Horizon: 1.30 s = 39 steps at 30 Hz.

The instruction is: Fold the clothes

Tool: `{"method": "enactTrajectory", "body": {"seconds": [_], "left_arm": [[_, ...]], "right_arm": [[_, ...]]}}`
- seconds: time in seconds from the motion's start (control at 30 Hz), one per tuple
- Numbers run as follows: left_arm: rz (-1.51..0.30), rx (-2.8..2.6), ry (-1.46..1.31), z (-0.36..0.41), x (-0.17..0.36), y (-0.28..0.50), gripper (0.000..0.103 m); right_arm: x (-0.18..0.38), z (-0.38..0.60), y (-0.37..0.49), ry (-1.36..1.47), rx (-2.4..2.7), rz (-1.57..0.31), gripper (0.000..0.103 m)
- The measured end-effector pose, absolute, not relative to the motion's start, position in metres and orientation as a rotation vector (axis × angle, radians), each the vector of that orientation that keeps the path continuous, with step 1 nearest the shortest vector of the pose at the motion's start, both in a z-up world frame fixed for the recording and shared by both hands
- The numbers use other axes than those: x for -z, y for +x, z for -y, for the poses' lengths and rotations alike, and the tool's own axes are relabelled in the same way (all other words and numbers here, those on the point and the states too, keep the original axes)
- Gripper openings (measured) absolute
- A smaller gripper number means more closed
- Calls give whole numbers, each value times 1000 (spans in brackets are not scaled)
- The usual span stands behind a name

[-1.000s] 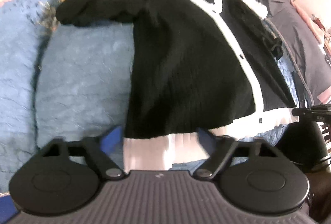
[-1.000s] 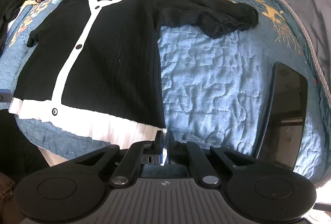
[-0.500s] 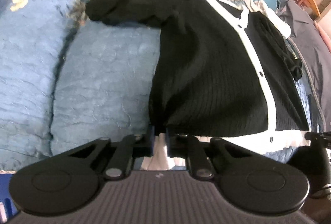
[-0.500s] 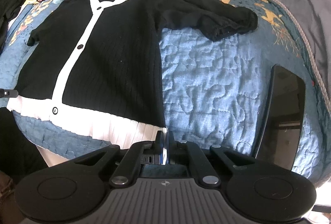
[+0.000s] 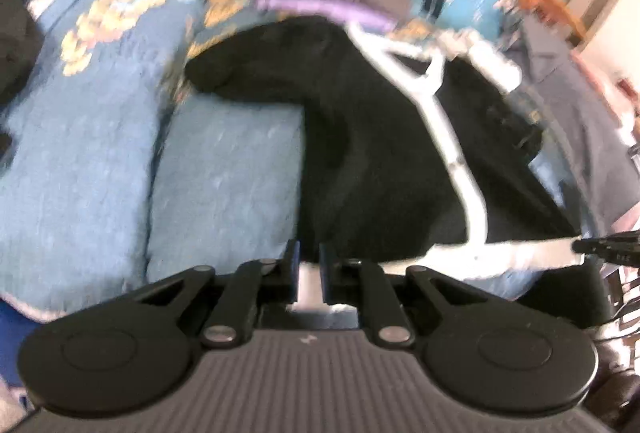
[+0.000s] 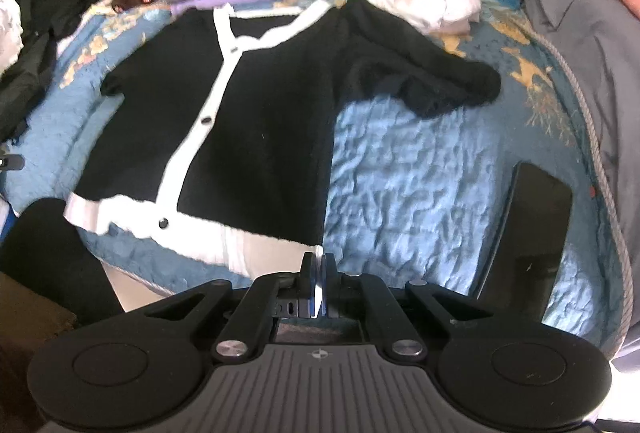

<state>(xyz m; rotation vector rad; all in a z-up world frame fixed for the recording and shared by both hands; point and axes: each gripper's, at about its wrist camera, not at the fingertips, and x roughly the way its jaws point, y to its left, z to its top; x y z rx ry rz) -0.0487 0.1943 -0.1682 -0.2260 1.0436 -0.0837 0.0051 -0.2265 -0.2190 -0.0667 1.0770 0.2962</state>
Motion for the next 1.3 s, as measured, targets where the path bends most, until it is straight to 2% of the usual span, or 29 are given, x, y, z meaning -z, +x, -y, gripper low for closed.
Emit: {"method": "enactTrajectory", "body": {"seconds": [0.1,0.13,0.17,0.2,0.23,0.27,0.3,0.33,0.47,0.67,0.83,0.93,0.97,1.0,1.03,1.07,1.1,1.13,1.3], "left_arm": [[-1083,48,-242,-200,183,-46,11],[-1076,50,-231,-198,182,-43,11],[-1067,54,-219,-197,181,-40,17],[-1058,58,-207,-195,179,-37,36],[-1037,57,-192,-194,178,-30,51],[-1016,56,-178,-192,176,-24,77],[-994,55,-163,-191,175,-17,93],[-969,72,-167,-193,175,-8,96],[-973,158,-379,-214,195,49,97],[-1028,183,-821,-247,253,121,90],[-933,104,-1169,-281,290,137,87],[-879,47,-1289,-296,308,137,78],[-871,32,-1310,-298,312,139,69],[-863,18,-1330,-301,316,140,52],[-868,1,-1323,-302,317,141,41],[-874,-16,-1314,-304,318,143,23],[-880,-33,-1304,-305,319,144,10],[-886,-50,-1294,-306,319,145,6],[-796,-120,-1216,-326,296,145,6]], "right_arm": [[241,222,9,-124,-217,-1117,5],[247,222,10,-144,-184,-1126,10],[249,223,10,-150,-159,-1128,12],[249,226,11,-145,-140,-1124,23],[248,230,10,-130,-125,-1112,34],[244,235,10,-110,-115,-1095,37],[240,239,9,-92,-107,-1078,38],[236,243,9,-74,-98,-1060,38],[224,252,11,-16,-80,-1018,42],[225,249,14,34,-91,-1009,43],[229,244,23,46,-107,-1020,43],[231,241,28,48,-120,-1024,43],[232,240,30,47,-126,-1024,43],[233,238,31,45,-131,-1025,43],[234,237,33,41,-135,-1026,43],[235,235,34,38,-139,-1027,43],[236,233,34,37,-143,-1028,42],[237,231,35,38,-147,-1029,42],[241,224,37,39,-166,-1035,42]]}}
